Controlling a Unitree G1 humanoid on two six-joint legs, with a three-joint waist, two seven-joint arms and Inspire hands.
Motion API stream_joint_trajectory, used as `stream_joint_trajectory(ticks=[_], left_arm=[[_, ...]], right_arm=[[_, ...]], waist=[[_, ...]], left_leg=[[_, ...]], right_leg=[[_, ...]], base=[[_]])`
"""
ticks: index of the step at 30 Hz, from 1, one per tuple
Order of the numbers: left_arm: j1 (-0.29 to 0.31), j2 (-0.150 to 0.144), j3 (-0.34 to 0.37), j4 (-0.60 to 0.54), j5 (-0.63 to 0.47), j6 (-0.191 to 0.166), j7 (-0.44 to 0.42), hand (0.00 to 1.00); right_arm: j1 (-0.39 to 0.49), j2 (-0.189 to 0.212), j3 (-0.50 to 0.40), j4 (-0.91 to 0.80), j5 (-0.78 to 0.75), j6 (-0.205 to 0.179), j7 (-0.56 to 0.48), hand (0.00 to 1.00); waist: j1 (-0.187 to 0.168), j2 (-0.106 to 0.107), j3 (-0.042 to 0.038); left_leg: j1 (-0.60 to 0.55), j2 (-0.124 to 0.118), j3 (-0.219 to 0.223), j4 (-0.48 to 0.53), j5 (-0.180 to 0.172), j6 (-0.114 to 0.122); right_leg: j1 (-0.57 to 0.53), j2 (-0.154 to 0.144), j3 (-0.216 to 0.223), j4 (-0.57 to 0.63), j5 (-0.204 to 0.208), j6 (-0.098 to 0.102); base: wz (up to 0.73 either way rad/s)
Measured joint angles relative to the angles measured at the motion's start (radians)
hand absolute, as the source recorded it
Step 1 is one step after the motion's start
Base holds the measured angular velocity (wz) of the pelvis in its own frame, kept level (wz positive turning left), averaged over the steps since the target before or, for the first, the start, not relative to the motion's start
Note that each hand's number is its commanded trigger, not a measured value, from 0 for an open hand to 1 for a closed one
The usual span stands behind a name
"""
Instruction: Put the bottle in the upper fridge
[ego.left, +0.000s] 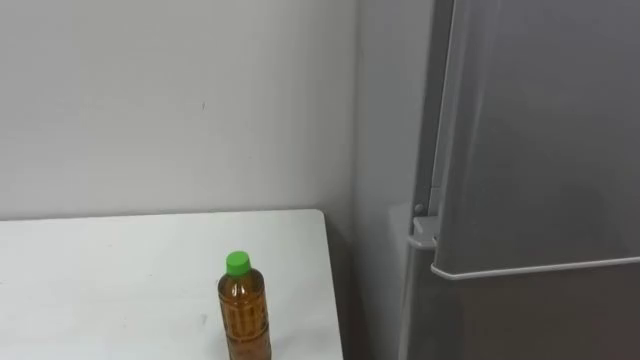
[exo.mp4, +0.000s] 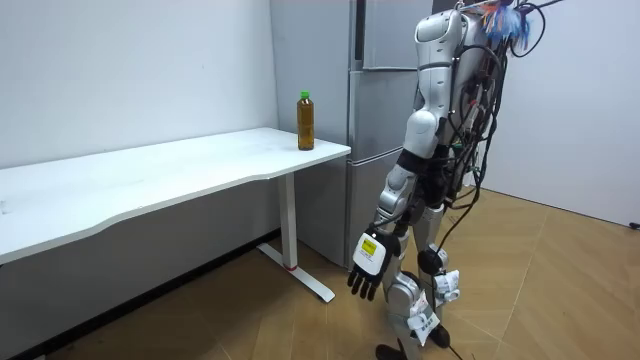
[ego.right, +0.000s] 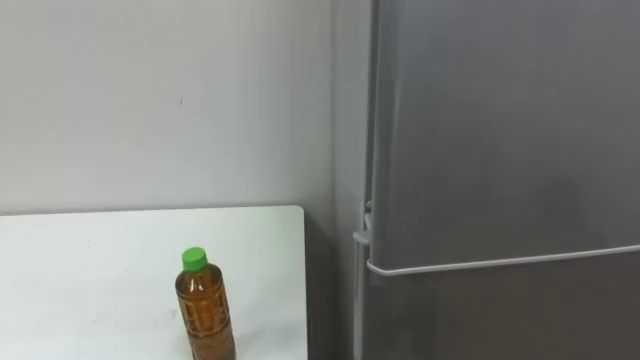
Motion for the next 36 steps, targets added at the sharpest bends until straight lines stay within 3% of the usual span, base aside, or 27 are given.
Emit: stream_joint_trajectory(ticks=[19,27,31,36], left_arm=[[-0.007,0.024,0.003,0.000,0.020,-0.001,0.013,0.00],[-0.007,0.023,0.049,0.001,0.013,-0.001,0.031,0.00],[-0.015,0.024,0.093,-0.005,-0.069,-0.011,0.054,0.00],[-0.002,0.024,0.194,-0.160,-0.183,-0.027,0.120,0.00]], right_arm=[[-0.002,0.000,0.008,0.004,-0.006,0.003,-0.011,0.00],[-0.001,-0.001,-0.003,0.009,-0.014,0.003,-0.014,0.00],[-0.007,-0.009,-0.023,0.008,-0.049,0.003,-0.008,0.00],[0.000,-0.017,-0.053,0.004,-0.090,0.003,-0.010,0.00]], waist=[[0.001,-0.007,0.0009],[0.000,-0.003,0.0012],[-0.001,0.010,0.0010],[0.004,0.024,0.0025]], left_leg=[[-0.010,-0.002,-0.002,0.000,0.000,0.000],[-0.008,0.001,0.000,0.000,0.000,0.000],[-0.006,0.001,0.000,-0.002,-0.001,0.001],[-0.006,0.000,-0.006,-0.003,-0.001,0.001]], right_leg=[[-0.004,0.000,-0.005,-0.001,0.000,0.000],[-0.003,0.000,-0.002,0.001,0.000,0.000],[-0.003,0.000,-0.001,0.002,0.000,0.000],[-0.001,-0.004,-0.007,0.004,0.000,0.000]], base=[[0.00],[0.00],[0.00],[0.03]])
